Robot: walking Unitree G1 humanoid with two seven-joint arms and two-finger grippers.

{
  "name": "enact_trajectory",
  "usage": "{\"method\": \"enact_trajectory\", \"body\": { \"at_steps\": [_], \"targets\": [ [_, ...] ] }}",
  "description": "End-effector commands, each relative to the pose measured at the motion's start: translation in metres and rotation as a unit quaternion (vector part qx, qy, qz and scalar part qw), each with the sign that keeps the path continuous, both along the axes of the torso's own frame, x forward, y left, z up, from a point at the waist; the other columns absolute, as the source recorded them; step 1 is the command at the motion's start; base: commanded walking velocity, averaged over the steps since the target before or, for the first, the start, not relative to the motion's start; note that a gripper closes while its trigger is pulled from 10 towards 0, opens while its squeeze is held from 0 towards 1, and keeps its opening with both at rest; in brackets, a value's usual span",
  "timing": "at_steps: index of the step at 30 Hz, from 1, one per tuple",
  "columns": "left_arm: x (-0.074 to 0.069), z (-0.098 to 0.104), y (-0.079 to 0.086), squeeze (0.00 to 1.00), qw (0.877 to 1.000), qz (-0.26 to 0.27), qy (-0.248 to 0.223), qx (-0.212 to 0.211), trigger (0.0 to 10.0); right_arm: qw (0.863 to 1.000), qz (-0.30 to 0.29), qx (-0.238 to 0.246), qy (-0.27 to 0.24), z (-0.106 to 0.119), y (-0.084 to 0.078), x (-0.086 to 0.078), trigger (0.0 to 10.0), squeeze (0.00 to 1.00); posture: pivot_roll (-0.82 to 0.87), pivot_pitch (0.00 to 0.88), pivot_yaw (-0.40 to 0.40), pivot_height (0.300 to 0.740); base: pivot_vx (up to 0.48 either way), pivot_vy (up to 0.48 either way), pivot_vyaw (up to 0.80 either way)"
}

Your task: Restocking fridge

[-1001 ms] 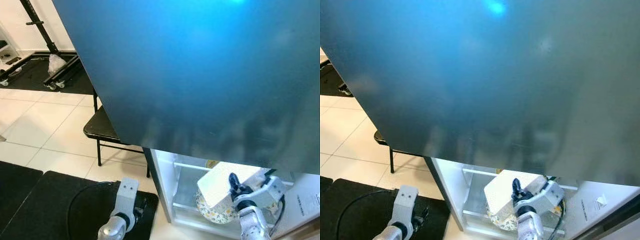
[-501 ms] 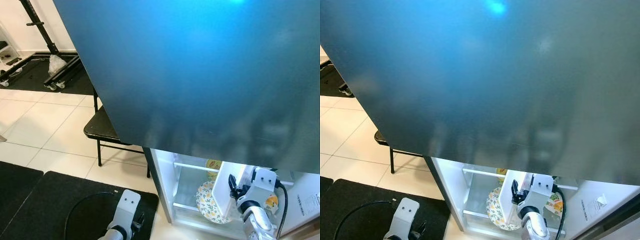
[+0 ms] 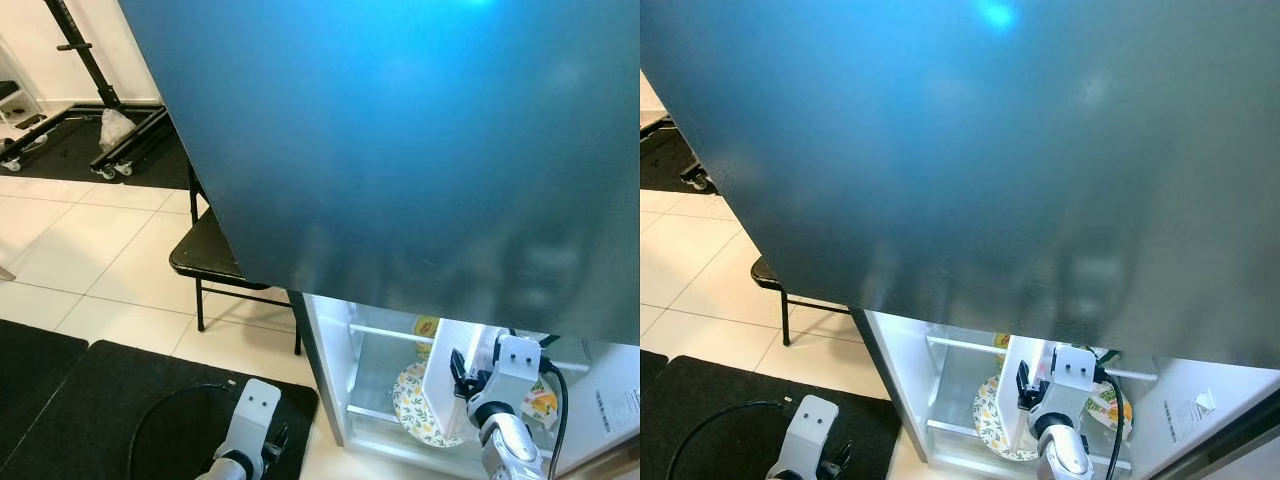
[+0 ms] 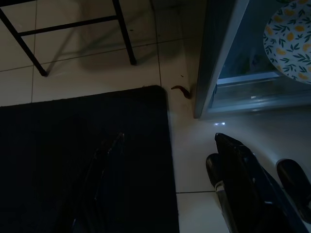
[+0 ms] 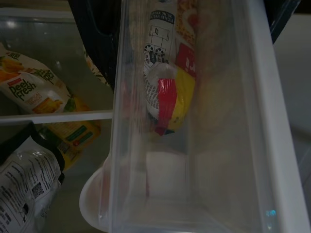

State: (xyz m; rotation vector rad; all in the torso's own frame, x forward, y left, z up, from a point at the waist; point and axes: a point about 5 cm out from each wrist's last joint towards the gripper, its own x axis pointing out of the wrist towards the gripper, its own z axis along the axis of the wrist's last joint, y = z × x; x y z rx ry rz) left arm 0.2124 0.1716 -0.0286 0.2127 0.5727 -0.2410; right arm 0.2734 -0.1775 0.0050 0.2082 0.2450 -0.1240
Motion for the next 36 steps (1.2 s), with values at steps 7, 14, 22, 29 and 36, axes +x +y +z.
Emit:
{"method": "enact_trajectory", "body": {
  "at_steps": [7,14,22,29,36],
  "targets": [
    [-0.004,-0.004,0.004,0.0,1.0,0.003,0.009,0.01,10.0,1.0,0.005,-0.004,0.001,-0.003,0.003,-0.003,10.0,0.0,-0.09,0.123,0.074,0.666,0.0,0.0,0.0],
    [-0.004,-0.004,0.005,0.0,1.0,0.005,0.01,0.009,10.0,1.0,0.009,-0.007,0.005,-0.004,0.004,-0.003,10.0,0.0,-0.09,0.122,0.073,0.651,0.0,0.0,0.0],
    [-0.004,-0.004,0.004,0.0,1.0,0.004,0.009,0.009,10.0,1.0,0.012,-0.01,0.007,-0.005,0.004,-0.004,10.0,0.0,-0.09,0.12,0.072,0.621,0.0,0.0,0.0],
    [-0.004,-0.004,0.003,0.0,1.0,0.003,0.009,0.007,10.0,1.0,0.017,-0.017,0.008,-0.004,0.005,-0.003,10.0,0.0,-0.09,0.12,0.07,0.606,0.0,0.0,0.0],
    [-0.004,-0.004,0.003,0.0,1.0,0.007,0.008,0.005,10.0,0.999,0.017,-0.02,-0.019,0.012,0.0,0.011,10.0,0.0,-0.09,0.125,0.067,0.606,0.0,0.0,0.0]
  ]
}}
